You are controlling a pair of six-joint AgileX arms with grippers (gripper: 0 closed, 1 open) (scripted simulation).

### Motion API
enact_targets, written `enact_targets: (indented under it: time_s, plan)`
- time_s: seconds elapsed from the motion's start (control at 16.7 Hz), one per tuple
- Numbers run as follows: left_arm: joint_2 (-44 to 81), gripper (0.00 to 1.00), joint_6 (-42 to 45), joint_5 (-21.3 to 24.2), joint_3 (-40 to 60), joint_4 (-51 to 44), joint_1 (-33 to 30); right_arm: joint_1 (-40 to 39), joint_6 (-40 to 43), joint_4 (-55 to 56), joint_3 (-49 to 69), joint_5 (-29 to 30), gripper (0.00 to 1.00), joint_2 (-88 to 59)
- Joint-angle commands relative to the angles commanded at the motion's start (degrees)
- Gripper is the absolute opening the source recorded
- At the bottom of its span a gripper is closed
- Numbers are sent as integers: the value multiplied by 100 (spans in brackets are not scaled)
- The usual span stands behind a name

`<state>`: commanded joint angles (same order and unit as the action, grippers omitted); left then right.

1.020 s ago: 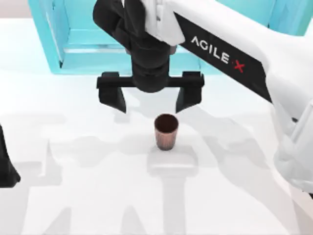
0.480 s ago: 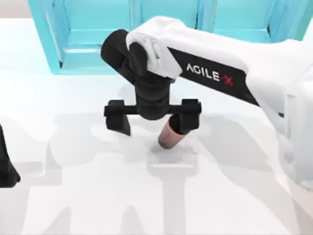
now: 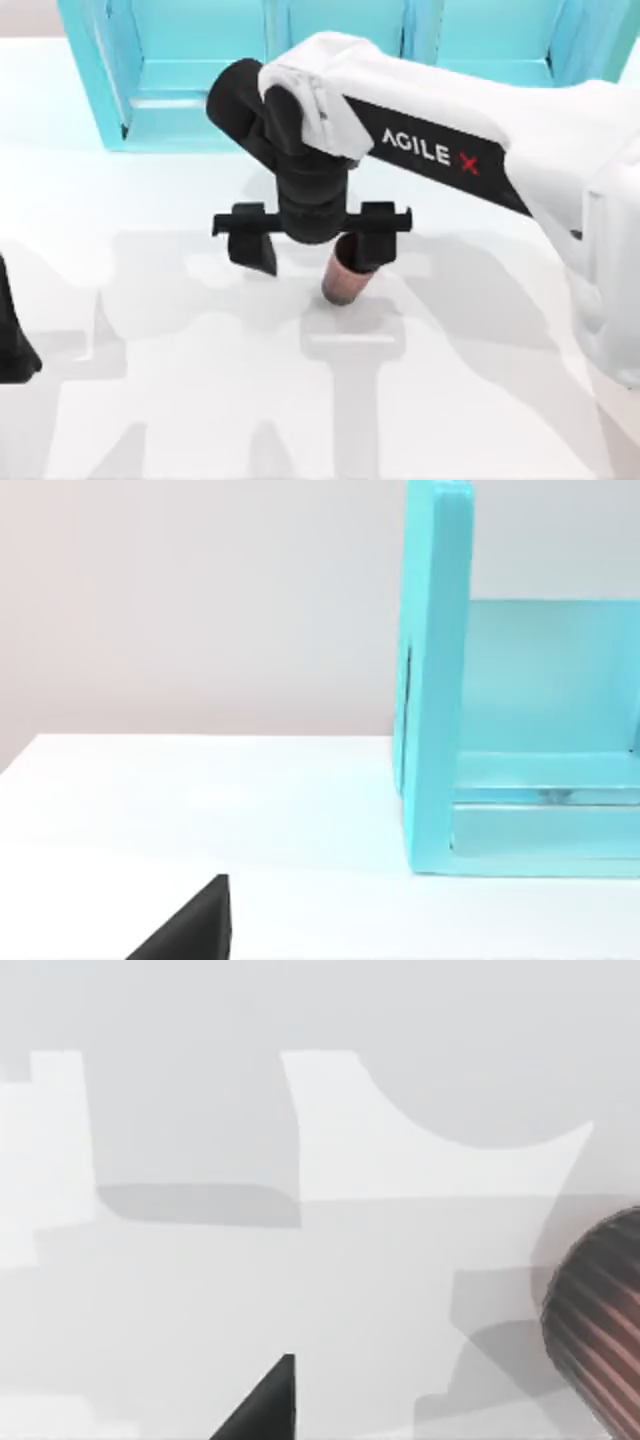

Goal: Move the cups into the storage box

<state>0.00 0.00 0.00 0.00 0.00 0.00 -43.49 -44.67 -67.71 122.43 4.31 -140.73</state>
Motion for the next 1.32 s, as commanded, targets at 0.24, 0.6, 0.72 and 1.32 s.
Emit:
enact_targets:
  time_s: [0.24,0.6,0.72,1.32]
  plan:
    - [0,100,0,0,0,0,0,0,0,0,0,0,32,0]
    - [0,100,0,0,0,0,0,0,0,0,0,0,0,0]
    - [0,100,0,0,0,0,0,0,0,0,0,0,0,0]
    - [0,100,0,0,0,0,0,306,297,-294,-308,-11,0,601]
